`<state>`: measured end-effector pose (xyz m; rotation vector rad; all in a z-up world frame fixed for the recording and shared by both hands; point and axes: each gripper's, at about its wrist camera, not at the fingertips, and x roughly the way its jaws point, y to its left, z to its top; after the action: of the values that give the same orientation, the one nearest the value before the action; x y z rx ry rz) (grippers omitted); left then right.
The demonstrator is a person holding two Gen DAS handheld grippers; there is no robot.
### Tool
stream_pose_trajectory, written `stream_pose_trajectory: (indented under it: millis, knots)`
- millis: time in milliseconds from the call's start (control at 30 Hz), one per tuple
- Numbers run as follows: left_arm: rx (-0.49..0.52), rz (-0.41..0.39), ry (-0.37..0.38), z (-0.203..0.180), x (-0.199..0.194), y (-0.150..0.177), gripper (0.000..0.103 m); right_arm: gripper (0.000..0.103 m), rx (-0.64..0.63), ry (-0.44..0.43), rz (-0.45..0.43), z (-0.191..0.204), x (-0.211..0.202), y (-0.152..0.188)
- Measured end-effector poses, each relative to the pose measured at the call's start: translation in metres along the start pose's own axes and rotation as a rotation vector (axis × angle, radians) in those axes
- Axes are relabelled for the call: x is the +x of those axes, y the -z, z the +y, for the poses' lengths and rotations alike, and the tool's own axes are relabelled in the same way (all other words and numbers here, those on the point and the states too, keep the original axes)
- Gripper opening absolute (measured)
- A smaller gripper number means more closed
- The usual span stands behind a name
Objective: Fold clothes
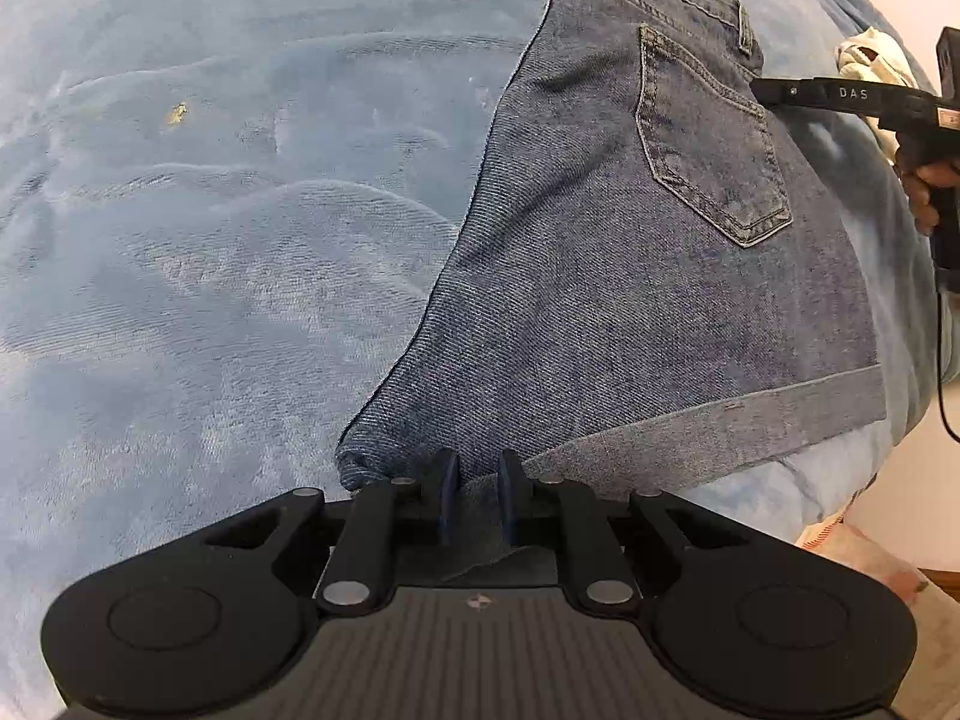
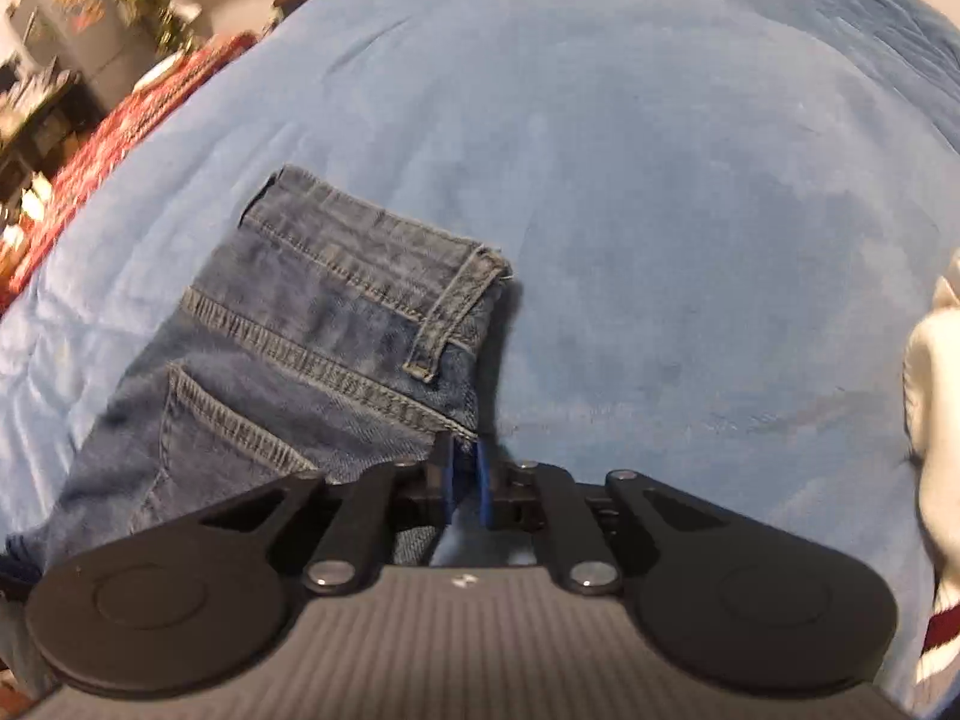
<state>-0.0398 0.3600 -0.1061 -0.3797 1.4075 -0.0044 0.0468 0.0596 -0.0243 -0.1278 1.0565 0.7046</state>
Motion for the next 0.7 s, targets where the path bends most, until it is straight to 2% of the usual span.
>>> stream_pose_trajectory:
  millis: [200, 333, 367, 400, 433, 467, 500, 600, 700]
  knots:
    - [0.009, -0.042, 0.049, -0.011, -0.025, -0.008, 0.014, 0.022, 0.068, -0.034, -0.026, 0.015, -0.043, 0.016]
    - [0.045, -0.093, 0.097, -0.025, -0.033, -0.021, 0.014, 0.021, 0.030, -0.181, 0.057, 0.057, -0.041, 0.050]
    - [0.058, -0.088, 0.090, -0.028, -0.027, -0.023, 0.014, 0.021, 0.009, -0.195, 0.080, 0.066, -0.033, 0.059]
    - [0.071, -0.081, 0.081, -0.031, -0.020, -0.024, 0.014, 0.020, 0.000, -0.186, 0.099, 0.068, -0.026, 0.067]
    - [0.084, -0.073, 0.072, -0.033, -0.012, -0.026, 0.014, 0.013, -0.004, -0.156, 0.116, 0.068, -0.019, 0.074]
    - [0.099, -0.054, 0.057, -0.034, -0.002, -0.026, 0.014, 0.000, -0.005, -0.114, 0.118, 0.061, -0.012, 0.083]
    - [0.114, -0.030, 0.033, -0.034, 0.008, -0.024, 0.014, 0.000, 0.004, -0.093, 0.116, 0.056, -0.005, 0.089]
    - [0.162, -0.025, 0.012, -0.025, 0.021, -0.008, 0.011, 0.000, 0.009, -0.066, 0.119, 0.037, 0.002, 0.102]
    - [0.154, -0.041, 0.001, -0.028, 0.010, -0.013, 0.008, 0.000, -0.008, -0.058, 0.124, 0.033, -0.004, 0.103]
